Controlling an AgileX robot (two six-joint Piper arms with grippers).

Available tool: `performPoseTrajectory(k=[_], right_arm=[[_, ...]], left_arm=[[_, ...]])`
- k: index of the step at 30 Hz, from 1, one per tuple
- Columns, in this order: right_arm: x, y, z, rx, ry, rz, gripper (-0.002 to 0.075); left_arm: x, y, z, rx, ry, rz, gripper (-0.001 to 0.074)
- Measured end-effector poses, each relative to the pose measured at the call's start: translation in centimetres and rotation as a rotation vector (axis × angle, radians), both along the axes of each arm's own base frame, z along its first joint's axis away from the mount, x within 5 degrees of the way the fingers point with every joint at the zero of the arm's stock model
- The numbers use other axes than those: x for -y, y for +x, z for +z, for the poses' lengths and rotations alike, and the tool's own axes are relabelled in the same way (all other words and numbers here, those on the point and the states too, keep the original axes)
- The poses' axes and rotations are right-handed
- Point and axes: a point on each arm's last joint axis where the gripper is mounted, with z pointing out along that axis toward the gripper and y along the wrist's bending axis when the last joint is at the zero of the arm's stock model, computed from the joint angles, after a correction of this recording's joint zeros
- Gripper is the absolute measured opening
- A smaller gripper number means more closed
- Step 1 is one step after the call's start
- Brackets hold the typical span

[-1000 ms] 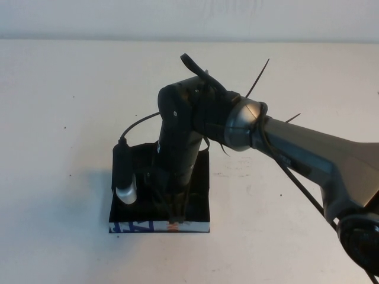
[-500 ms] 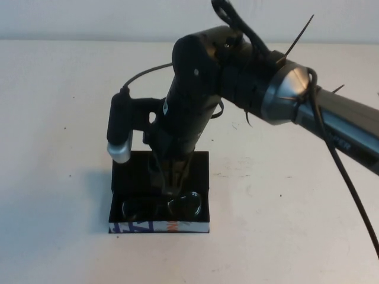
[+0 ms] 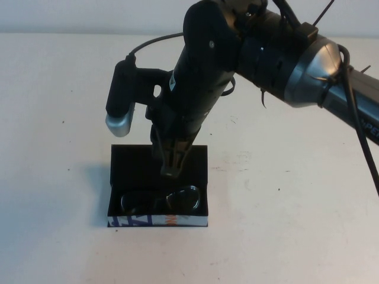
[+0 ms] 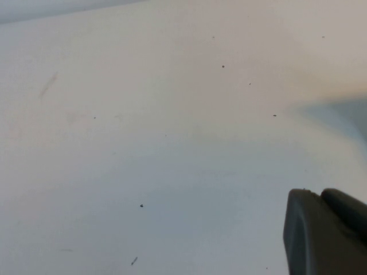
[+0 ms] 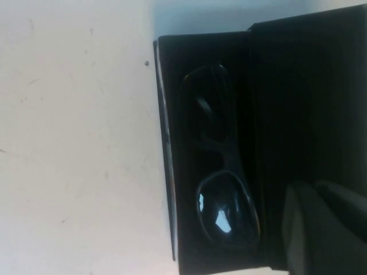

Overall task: Return glasses to glasses case
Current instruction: Close the glasses case

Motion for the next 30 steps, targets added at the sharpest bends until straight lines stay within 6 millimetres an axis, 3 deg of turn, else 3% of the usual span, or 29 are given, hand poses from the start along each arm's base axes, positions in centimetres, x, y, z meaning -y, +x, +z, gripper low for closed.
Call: performPoseTrajectory(k=[8,14,19,24,30], right_arm=[[0.0,0.0,0.1,-0.007,0.004,-0.019,-0.0011],[0.0,0.0,0.1,-0.023,0.009,-0.057,-0.0011],[0.1,0.0,0.1,-0.037,0.013,-0.096,-0.0011],[0.4,0.5,0.0,-0.037,0.007,-0.216,-0.0011],[1.1,1.7,0.2,-0.060,0.062,-0.402,-0.0011]], left_arm=[[0.0,0.1,0.3,0.037,-0.018,0.006,-0.0001],[0.4,0.3,1.7,0.150,-0.534,0.055,-0.0001],[0.3,0.3,2.3,0.198,-0.679,0.074,-0.0001],[1.4,0.3,3.2,0.043,-0.761,0.006,-0.0001],[3.5,2.4,5.9,-0.274,-0.595,-0.171,-0.0001]])
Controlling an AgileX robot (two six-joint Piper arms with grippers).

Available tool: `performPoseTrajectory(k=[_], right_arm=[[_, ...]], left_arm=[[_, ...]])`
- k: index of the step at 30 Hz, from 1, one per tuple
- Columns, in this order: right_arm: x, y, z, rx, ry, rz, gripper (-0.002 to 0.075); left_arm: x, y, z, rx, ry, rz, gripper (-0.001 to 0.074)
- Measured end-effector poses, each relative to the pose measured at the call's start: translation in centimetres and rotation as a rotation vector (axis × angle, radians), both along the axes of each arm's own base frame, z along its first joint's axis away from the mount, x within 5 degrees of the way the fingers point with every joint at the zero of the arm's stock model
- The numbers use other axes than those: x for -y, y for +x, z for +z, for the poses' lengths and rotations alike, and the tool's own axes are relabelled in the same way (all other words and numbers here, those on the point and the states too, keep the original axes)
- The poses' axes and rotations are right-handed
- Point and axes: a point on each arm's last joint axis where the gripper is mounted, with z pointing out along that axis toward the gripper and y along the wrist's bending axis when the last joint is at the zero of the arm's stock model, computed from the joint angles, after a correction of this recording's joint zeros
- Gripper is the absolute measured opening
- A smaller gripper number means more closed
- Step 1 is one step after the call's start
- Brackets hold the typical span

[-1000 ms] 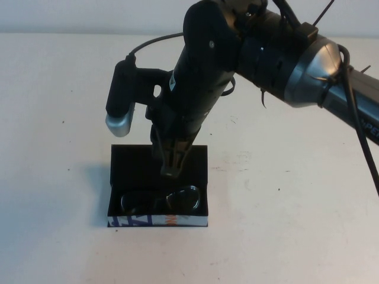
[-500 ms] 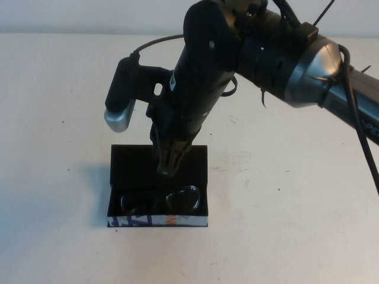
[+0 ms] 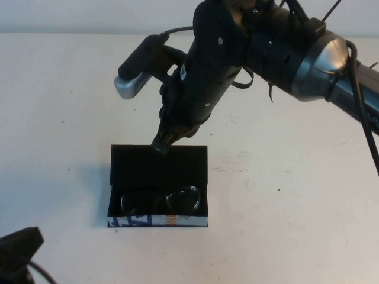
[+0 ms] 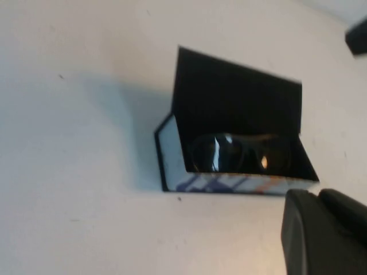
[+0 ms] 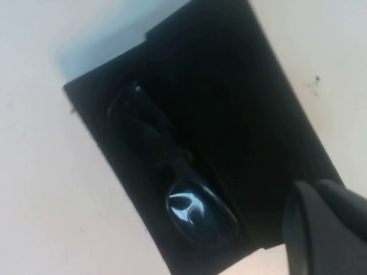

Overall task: Return glasses to glasses case
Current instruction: Close the glasses case

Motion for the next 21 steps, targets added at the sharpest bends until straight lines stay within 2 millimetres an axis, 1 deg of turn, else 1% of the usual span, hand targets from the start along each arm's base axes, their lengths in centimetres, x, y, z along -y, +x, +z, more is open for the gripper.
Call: performPoseTrajectory(k=[4,7,10,14,18,21], right_arm=[[1.0,1.1,0.0,-0.037,0.042,-0.147,-0.0011],[1.9,2.0,0.1,-0.058,0.073,-0.235,-0.0011],[2.3,2.5,0.2,-0.070,0.105,-0.276,-0.0011],[2.1,2.7,0.3,-0.069,0.148,-0.298,-0.0011],[1.8,3.3,-0.4,-0.067,0.162,-0.313,-0.0011],[1.5,3.8,-1.5,-0.078,0.157,-0.326,-0.0011]], left_arm=[[1.8,3.0,1.8,-0.140,0.141,-0.212,-0.0001],[2.8,5.8,1.4,-0.242,0.226,-0.333,-0.0001],[3.6,8.0,0.0,-0.297,0.265,-0.433,-0.0001],[4.9,9.9,-2.7,-0.371,0.218,-0.549,-0.0001],[5.9,11.8,-4.7,-0.354,0.143,-0.585,-0.0001],[6.2,12.7,-5.5,-0.303,0.137,-0.599,-0.0001]])
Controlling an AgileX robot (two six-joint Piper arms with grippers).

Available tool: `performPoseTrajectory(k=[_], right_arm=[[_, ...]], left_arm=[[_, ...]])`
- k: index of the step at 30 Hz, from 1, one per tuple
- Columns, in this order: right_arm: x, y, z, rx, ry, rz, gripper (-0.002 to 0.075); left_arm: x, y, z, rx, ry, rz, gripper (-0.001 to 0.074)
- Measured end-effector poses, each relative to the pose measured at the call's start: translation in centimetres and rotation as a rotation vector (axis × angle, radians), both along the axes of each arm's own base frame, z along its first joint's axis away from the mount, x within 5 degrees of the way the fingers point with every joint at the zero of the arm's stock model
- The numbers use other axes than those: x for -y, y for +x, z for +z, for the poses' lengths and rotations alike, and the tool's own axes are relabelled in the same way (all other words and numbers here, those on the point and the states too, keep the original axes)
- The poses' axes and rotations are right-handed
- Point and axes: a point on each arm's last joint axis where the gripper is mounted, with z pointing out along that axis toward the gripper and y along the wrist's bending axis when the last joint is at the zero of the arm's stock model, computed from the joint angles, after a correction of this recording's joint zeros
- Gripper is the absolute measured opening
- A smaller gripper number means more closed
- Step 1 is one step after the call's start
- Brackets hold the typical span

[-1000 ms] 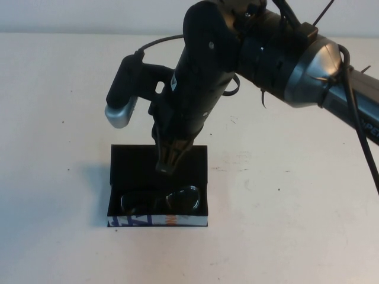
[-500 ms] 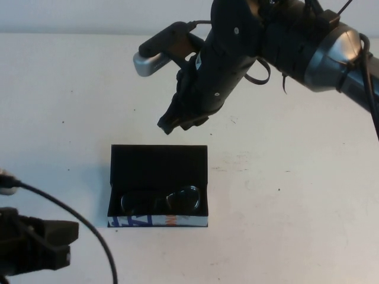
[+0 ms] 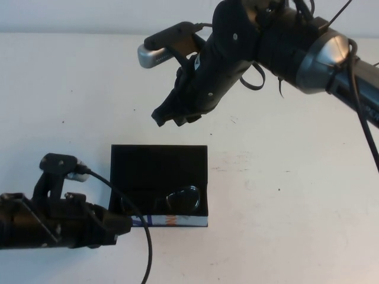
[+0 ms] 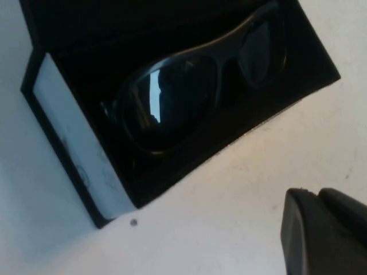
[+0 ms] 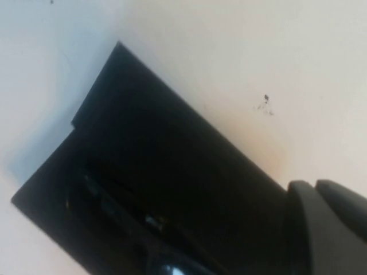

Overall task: Return glasses to glasses case
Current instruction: Close the glasses case

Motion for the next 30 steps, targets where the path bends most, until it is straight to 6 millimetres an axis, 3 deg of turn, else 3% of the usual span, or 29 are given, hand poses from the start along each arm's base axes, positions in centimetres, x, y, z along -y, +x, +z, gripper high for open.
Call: performPoseTrajectory(k=[10,20,30], right_arm=[[0.4,3.4,-1.2,-0.048,0.126,-0.090,-0.0011],[-0.8,5.6,-2.8,-0.068,0.133,-0.083,-0.0011],[-1.8,6.9,-6.8,-0.140,0.115,-0.085,-0.0011]], left_arm=[[1.1,1.3,-2.5,0.054,0.035,-0.058,-0.0001],[2.5,1.2,-4.3,0.091,0.131,-0.099,-0.0001],[2.1,1.5,-4.7,0.106,0.188,-0.085,-0.0001]])
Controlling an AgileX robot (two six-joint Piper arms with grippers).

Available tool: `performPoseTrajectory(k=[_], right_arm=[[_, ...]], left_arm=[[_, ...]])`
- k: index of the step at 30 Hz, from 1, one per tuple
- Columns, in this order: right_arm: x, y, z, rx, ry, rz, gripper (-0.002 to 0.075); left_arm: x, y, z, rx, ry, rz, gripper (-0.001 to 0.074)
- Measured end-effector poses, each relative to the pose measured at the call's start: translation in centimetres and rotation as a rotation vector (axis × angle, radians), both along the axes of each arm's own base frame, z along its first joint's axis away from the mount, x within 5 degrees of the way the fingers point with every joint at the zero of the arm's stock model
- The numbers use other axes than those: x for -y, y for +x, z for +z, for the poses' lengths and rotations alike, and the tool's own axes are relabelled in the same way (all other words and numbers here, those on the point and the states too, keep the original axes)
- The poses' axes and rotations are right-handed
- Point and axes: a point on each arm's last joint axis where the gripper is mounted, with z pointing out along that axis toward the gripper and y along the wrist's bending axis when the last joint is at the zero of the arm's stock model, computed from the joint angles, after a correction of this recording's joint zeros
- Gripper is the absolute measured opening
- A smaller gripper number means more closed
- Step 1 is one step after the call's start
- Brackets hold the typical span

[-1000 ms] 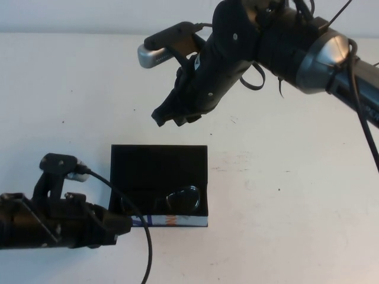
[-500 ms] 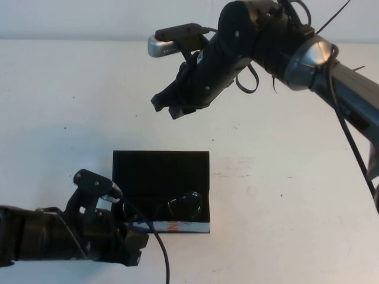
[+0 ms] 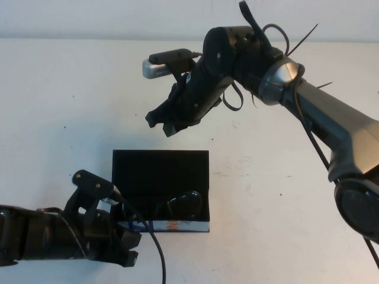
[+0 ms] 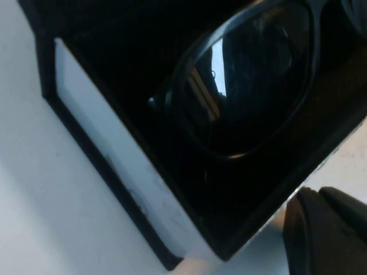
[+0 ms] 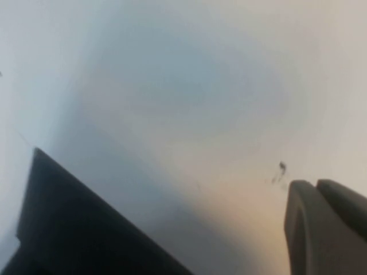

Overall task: Return glasses to glasses case
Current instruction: Close the glasses case

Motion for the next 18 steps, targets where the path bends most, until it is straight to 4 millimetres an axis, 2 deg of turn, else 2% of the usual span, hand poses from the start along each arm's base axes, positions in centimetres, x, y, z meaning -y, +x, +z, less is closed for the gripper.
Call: performPoseTrajectory(k=[5,18], right_arm=[[0.0,-0.2,-1.3,-0.064,-0.037,0.017,-0.0011],[0.1,-0.8,-1.6,-0.137,-0.050,0.055,-0.0011]], left_arm=[[-0.1,0.1,0.0,0.004,0.007,0.007,-0.0001],[0.5,1.1,-0.2,0.011,-0.003,-0.011,-0.0001]])
